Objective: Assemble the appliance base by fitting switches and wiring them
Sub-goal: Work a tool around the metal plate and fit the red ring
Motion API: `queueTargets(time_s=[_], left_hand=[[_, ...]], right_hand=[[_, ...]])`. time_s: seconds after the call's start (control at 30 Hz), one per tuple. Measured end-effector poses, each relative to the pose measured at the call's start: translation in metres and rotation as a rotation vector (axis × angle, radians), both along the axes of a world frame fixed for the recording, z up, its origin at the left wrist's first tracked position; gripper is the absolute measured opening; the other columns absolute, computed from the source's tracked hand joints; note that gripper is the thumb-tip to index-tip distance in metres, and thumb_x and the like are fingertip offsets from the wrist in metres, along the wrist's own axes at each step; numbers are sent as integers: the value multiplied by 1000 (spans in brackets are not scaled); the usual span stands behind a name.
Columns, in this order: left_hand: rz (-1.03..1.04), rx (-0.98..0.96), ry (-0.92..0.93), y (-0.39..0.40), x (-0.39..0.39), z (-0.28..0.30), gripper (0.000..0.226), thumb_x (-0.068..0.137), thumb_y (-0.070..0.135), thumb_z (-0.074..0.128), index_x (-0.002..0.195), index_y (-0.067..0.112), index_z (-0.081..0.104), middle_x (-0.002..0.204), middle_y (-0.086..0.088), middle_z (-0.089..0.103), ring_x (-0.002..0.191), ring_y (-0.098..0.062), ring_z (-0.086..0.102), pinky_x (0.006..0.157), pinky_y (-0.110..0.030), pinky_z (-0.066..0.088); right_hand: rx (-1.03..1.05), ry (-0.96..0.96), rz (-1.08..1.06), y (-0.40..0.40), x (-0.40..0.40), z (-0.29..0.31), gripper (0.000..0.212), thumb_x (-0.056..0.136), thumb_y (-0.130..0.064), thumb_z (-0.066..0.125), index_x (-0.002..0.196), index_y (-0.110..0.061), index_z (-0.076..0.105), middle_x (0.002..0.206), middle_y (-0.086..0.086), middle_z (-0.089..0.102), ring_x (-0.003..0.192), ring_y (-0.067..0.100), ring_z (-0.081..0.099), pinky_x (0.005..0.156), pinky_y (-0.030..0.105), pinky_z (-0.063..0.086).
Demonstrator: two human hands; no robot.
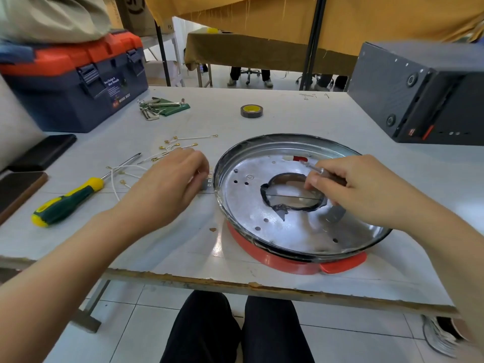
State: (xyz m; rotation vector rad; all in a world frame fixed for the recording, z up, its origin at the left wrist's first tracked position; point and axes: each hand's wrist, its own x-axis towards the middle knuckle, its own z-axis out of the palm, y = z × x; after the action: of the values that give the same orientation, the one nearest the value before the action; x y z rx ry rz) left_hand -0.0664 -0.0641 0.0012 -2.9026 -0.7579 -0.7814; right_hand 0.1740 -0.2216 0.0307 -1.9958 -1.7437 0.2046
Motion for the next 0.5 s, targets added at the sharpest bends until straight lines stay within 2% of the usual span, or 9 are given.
queueTargets(time_s=[0.1,0.17,0.23,0.33,0.43,0.5], left_hand=[[-46,-96,-209,-22,9,22,2,91,11,57,92,11,59,75,3,62,67,-6,53,64,-12,36],[-136,-107,-209,-40,18,34,11,89,18,56,93,16,66,76,7,60,69,-5,51,65,-6,37],[-238,-206,-187,-58,28,39,11,88,21,60,91,22,71,80,7,62,71,-7,54,65,-9,39],[-329,-373,-156,-74,43,36,8,87,26,66,85,22,73,80,10,63,73,-8,59,67,-13,44],[-340,-384,-103,-79,53,26,21,83,41,67,87,21,71,80,10,59,76,-6,58,69,-10,42],[-341,-380,-49,-78,56,19,30,79,50,67,90,22,70,82,12,55,78,-6,57,70,-14,44]], right_hand=[[46,-88,-48,3,11,1,30,95,-28,49,84,-6,66,74,5,60,67,9,51,59,22,34],[69,-151,-83,6,21,2,28,94,-29,50,96,-7,68,91,8,60,76,19,50,67,27,35],[74,-186,-113,9,29,1,22,93,-29,55,102,-13,68,99,6,59,82,16,48,70,27,34],[18,-253,-171,16,40,-3,20,91,-28,58,101,-12,67,103,6,59,86,17,46,74,29,36],[-45,-314,-222,24,42,-7,17,90,-28,58,95,-14,65,103,7,58,93,27,53,74,35,43],[-52,-352,-239,28,41,-9,18,90,-30,58,104,-21,65,112,4,55,101,29,53,73,33,41]])
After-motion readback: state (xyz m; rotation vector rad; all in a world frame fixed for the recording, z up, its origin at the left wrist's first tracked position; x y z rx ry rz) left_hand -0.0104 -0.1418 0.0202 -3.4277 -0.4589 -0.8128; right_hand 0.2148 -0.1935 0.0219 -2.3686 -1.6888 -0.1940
